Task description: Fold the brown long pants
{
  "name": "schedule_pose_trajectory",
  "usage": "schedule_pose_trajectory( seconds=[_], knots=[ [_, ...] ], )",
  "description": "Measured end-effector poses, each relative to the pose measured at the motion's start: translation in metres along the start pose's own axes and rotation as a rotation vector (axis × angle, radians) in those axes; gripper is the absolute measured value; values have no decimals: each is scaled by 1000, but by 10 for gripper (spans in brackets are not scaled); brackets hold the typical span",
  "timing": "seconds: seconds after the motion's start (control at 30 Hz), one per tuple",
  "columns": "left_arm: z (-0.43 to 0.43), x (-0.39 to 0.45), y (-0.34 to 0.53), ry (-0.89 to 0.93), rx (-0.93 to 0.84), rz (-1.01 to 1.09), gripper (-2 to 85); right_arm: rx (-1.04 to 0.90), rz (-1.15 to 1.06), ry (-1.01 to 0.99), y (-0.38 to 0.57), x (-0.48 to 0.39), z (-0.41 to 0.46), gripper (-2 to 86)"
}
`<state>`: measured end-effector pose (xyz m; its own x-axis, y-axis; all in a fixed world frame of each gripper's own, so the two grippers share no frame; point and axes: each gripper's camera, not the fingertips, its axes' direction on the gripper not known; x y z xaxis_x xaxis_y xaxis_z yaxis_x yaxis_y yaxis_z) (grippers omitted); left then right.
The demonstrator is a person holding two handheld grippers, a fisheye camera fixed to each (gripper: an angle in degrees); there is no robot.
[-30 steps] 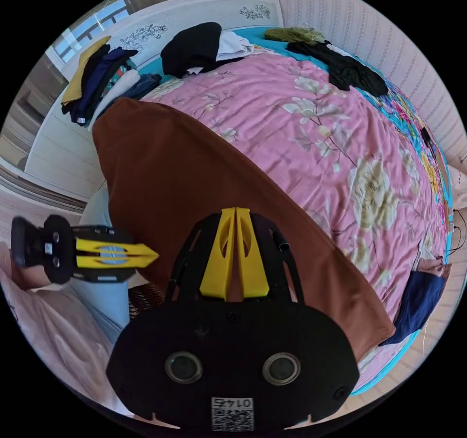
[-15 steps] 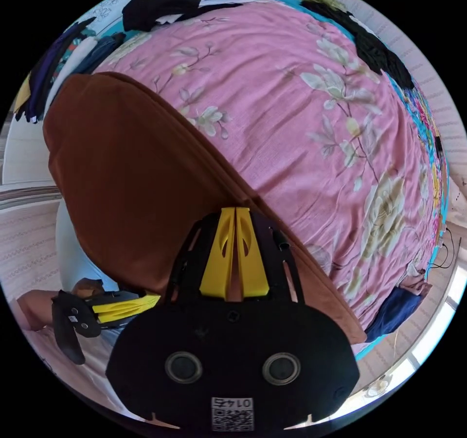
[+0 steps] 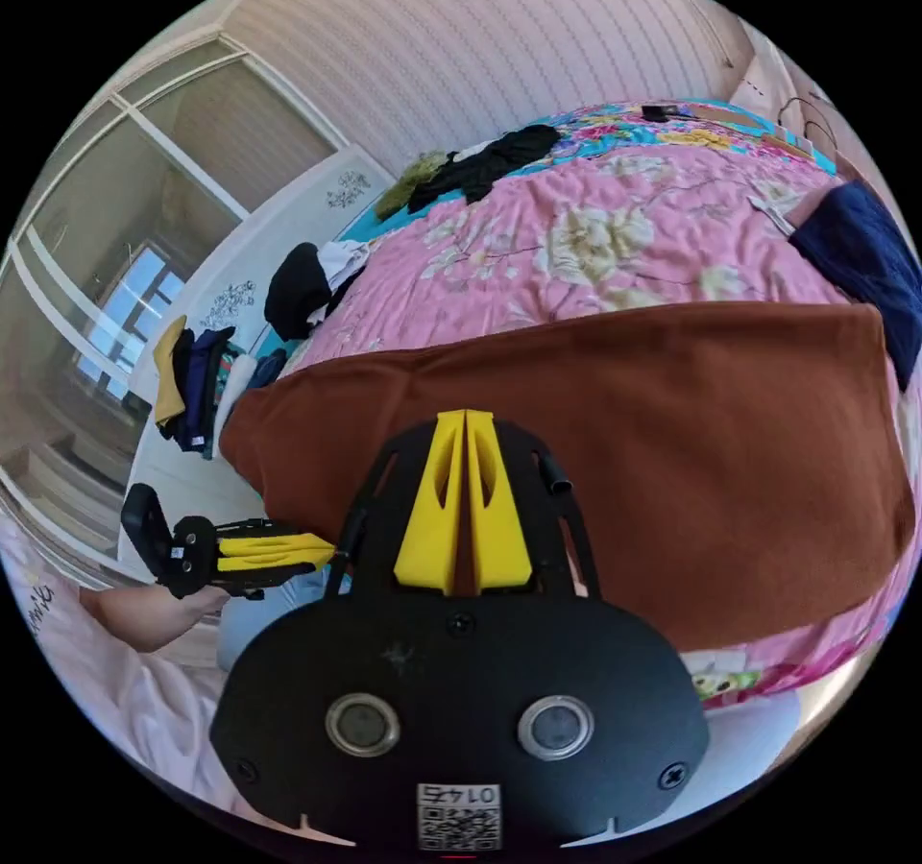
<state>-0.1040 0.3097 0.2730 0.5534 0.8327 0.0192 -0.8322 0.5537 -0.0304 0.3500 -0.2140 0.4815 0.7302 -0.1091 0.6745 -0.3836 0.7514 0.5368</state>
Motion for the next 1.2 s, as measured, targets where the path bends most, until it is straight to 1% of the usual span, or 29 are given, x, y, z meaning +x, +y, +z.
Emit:
schedule_pose_trajectory(
  seconds=[0.07, 0.1, 0.17, 0.23, 0.37, 0.43, 0.53, 0.57, 0.7, 0.77, 0.83, 0.9, 1.0, 1.13, 1.2],
  knots=[
    [-9, 7, -14, -3, 25, 16, -10, 129, 191, 84, 33, 57, -62, 2],
    [-11, 8, -18, -1, 34, 17, -10, 167, 238, 97, 42, 71, -76, 3],
    [-18, 12, -41, 46, 56, 18, -10, 314, 415, 165, 75, 117, -125, 11],
    [-18, 13, -62, 112, 46, 21, -10, 394, 496, 220, 93, 143, -148, 26],
    [-17, 17, -112, 190, 51, -21, -10, 461, 609, 213, 111, 192, -178, 96],
    [-17, 22, -133, 202, 60, -16, -10, 493, 632, 213, 116, 206, -186, 115],
    [-12, 37, -169, 175, 32, 21, -9, 479, 627, 119, 120, 232, -188, 123],
    [-10, 43, -184, 171, 23, 35, -9, 468, 633, 84, 121, 242, -188, 120],
    [-5, 57, -231, 184, 32, 73, -5, 487, 616, 71, 123, 258, -196, 86],
    [2, 69, -266, 186, 33, 137, 8, 497, 594, 24, 127, 266, -203, 42],
    [14, 80, -297, 150, -3, 184, 17, 506, 594, -2, 130, 273, -208, 29],
    [27, 92, -330, 133, -32, 220, 23, 511, 595, -17, 134, 280, -212, 23],
    [47, 116, -390, 153, -24, 281, 30, 519, 585, -27, 138, 288, -219, 17],
    [79, 166, -476, 147, -46, 457, 59, 563, 571, -78, 146, 298, -227, 14],
    [101, 189, -506, 130, -103, 524, 76, 569, 577, -108, 150, 304, -229, 14]
  ],
)
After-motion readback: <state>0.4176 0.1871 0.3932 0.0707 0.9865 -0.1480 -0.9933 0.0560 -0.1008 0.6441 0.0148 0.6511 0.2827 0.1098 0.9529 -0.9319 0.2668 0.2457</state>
